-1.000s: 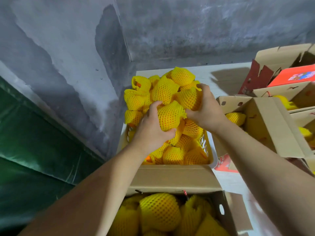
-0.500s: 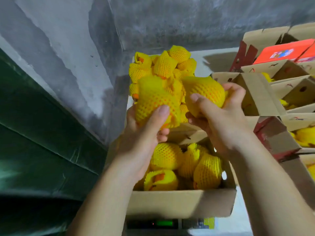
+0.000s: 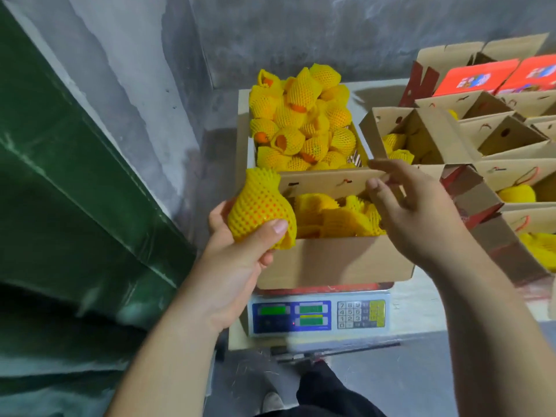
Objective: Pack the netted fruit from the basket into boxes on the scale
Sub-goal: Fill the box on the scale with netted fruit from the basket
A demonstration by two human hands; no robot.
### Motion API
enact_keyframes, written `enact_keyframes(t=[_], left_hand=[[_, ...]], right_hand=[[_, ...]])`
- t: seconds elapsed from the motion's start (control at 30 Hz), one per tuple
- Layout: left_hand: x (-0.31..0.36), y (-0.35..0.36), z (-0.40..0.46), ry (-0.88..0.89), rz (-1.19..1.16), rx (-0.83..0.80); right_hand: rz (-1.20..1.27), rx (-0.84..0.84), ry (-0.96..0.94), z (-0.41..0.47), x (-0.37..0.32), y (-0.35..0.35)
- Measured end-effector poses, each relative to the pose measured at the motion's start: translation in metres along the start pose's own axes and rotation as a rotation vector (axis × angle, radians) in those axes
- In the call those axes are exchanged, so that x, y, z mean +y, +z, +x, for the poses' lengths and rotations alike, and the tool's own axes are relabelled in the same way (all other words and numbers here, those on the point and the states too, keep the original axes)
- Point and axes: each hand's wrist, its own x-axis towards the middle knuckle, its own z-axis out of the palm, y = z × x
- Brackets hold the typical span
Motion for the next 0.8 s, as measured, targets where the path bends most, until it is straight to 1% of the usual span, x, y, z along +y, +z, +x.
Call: enact_keyframes(t=[0.03, 0.07, 0.17, 0.2, 0.27, 0.33, 0.43, 0.57, 0.67, 0.8], left_hand=[[-0.001, -0.002, -0.005, 0.017, 0.019, -0.019], [0.000, -0.003, -0.010, 0.036, 0.051, -0.043], [0.002, -0.001, -0.017, 0.101, 0.153, -0.108], [0.003, 0.000, -0.018, 0.120, 0.163, -0.123], [0.005, 0.001, -0.019, 0.170, 0.215, -0.153], [0.008, 0.001, -0.020, 0.223, 0.288, -0.158], [0.008, 0.003, -0.021, 0.286, 0.409, -0.064], [0.006, 0.006, -0.021, 0.342, 0.558, 0.022], [0.007, 0.009, -0.020, 0.347, 0.575, 0.085], [0.009, 0.012, -0.019, 0.378, 0.541, 0.111]], right_hand=[[0.088, -0.031, -0.022, -0.009, -0.012, 0.004], [0.179, -0.097, -0.043, -0.020, -0.025, 0.010], [0.360, -0.378, -0.055, -0.047, -0.056, 0.028], [0.431, -0.439, -0.017, -0.050, -0.061, 0.033], [0.655, -0.493, 0.111, -0.051, -0.069, 0.038], [0.793, -0.513, 0.177, -0.050, -0.070, 0.039], [0.807, -0.527, 0.136, -0.046, -0.069, 0.043], [0.896, -0.559, 0.157, -0.037, -0.060, 0.045], [0.983, -0.560, 0.164, -0.030, -0.051, 0.047], [1.038, -0.494, 0.122, -0.021, -0.044, 0.052]])
